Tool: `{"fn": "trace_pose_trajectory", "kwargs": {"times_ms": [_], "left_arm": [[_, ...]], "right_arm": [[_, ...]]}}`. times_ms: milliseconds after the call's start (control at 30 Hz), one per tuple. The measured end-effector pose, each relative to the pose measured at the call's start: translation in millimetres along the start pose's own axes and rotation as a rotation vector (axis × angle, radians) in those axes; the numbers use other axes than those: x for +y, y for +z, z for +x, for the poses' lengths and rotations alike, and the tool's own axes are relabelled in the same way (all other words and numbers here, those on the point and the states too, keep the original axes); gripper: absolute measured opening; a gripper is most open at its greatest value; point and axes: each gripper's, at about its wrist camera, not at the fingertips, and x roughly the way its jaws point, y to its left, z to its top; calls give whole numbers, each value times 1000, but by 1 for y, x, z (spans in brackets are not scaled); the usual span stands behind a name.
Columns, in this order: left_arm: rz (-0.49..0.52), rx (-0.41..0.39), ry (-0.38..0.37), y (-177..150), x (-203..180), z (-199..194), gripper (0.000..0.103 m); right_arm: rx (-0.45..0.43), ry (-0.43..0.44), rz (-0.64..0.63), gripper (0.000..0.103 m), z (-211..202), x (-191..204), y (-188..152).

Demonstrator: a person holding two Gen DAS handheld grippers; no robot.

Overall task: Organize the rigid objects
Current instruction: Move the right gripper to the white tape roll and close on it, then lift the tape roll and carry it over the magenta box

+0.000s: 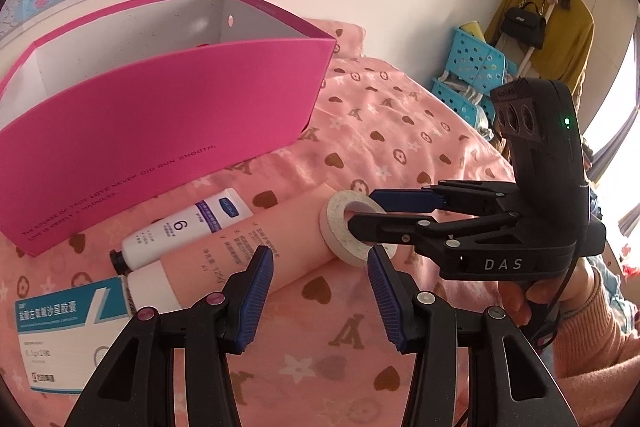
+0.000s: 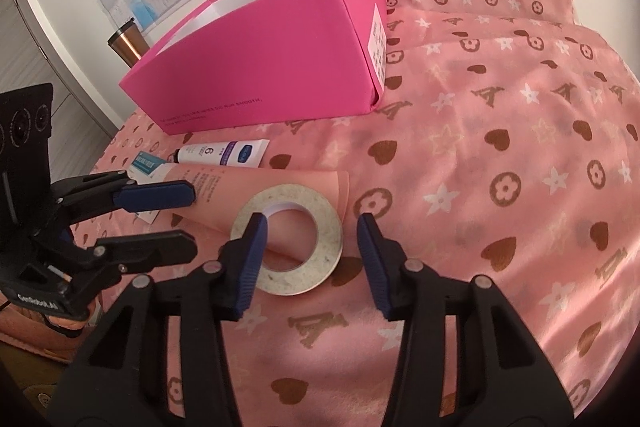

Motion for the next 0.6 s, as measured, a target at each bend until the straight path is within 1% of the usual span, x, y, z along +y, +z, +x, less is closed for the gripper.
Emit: {"fn": "trace_pose_trajectory", "kwargs": {"times_ms": [67,233,300,367,400,567,600], "left_arm": [[1,4,-3,0,-1,2,49],[0,8,-17,1,-3,4,49],[0,11,-22,1,-3,6,48],[3,14,-27,2,-5,7,44],[4,16,-30,2,-5,8,44],[10,29,-42,2,-8,12,43],[10,32,-47,2,-8,13,42]], "right_arm": [[1,0,2,47,1,-1,0],[6,-4,5,38,2,-2,0],[6,-3,5,37,2,-2,0],[8,-5,2,33,2,-2,0],[6,-5,3,29,2,-2,0],[4,-10,3,23,1,-3,-1],[2,-14,2,20,0,-3,-1]]}}
